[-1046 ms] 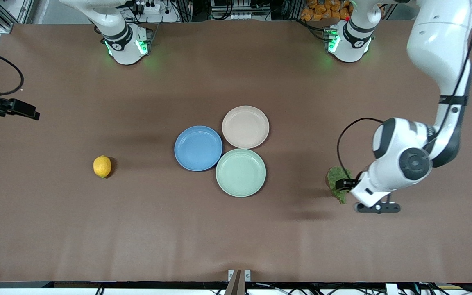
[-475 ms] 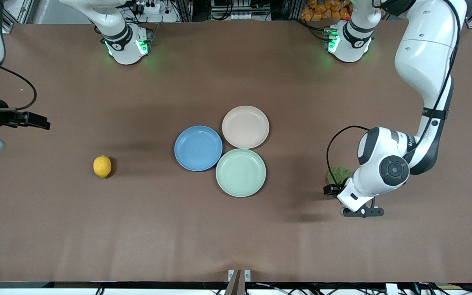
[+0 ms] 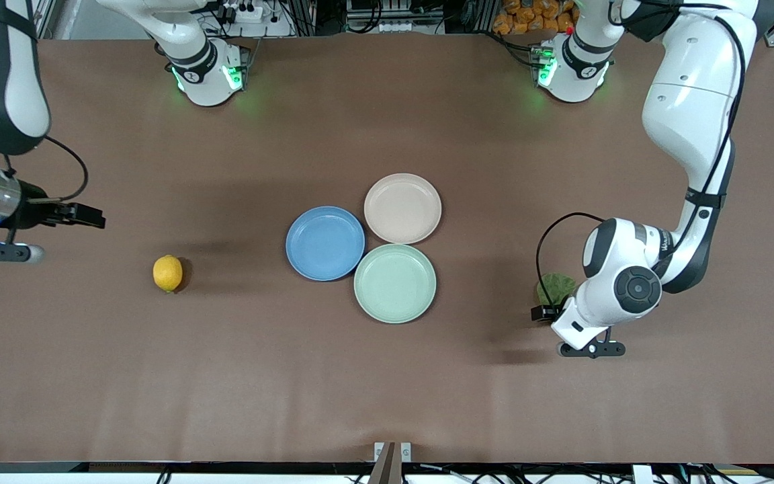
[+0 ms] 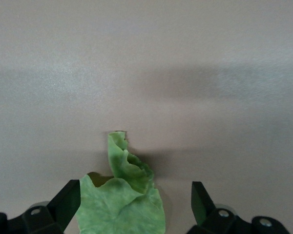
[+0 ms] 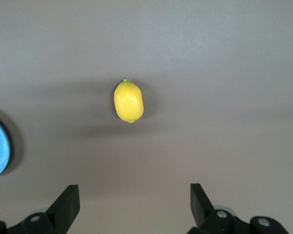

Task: Place lemon and lettuce in plates
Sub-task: 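Grasp the lettuce leaf with the left gripper while the right gripper reaches the lemon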

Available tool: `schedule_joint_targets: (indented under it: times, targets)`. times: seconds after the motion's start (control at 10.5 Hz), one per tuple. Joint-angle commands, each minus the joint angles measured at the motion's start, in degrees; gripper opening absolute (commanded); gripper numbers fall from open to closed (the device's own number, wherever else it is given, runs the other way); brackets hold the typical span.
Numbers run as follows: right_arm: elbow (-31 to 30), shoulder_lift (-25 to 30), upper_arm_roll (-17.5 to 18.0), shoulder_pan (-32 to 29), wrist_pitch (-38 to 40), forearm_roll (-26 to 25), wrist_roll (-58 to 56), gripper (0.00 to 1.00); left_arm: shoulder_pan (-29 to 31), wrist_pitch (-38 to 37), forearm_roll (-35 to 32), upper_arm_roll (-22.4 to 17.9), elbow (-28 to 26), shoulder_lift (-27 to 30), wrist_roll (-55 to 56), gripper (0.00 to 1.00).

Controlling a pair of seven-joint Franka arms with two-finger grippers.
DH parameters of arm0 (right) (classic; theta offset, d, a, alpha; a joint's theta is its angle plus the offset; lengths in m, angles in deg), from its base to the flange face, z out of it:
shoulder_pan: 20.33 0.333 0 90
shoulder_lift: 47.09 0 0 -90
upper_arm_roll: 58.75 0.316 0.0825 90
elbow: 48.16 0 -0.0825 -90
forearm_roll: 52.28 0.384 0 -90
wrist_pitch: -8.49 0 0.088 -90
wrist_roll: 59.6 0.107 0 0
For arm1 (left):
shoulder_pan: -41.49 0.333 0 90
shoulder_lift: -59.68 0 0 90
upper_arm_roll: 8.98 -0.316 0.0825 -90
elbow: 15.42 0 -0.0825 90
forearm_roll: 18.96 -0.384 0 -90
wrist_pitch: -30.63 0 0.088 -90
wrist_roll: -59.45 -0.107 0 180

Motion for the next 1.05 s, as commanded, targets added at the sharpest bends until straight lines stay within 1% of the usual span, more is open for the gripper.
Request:
schedule_joint_targets:
  times: [0.0, 0.29, 0.57, 0.95]
  targets:
    - [-5.8, 0.2, 0.1, 0.1, -6.3, -0.2, -0.7, 1.0, 0.3, 0.3, -2.0, 0.0, 0.0, -1.1, 1.0, 1.0]
    - [-9.5, -2.6, 0.1, 0.9, -11.7, -0.2, -0.7, 1.0, 0.9, 0.3, -2.1, 0.0, -0.9, -1.6, 1.1, 1.0]
    - [-14.1, -5.7, 0.1, 1.2, -21.4, -0.2, -0.7, 1.0, 1.1, 0.3, -2.1, 0.0, -2.1, -1.9, 1.5, 1.0]
    - [-18.3, -8.5, 0.2, 1.2, -30.8, -0.1, -0.5, 1.0, 1.1, 0.5, -2.2, 0.0, -3.2, -1.9, 1.8, 1.0]
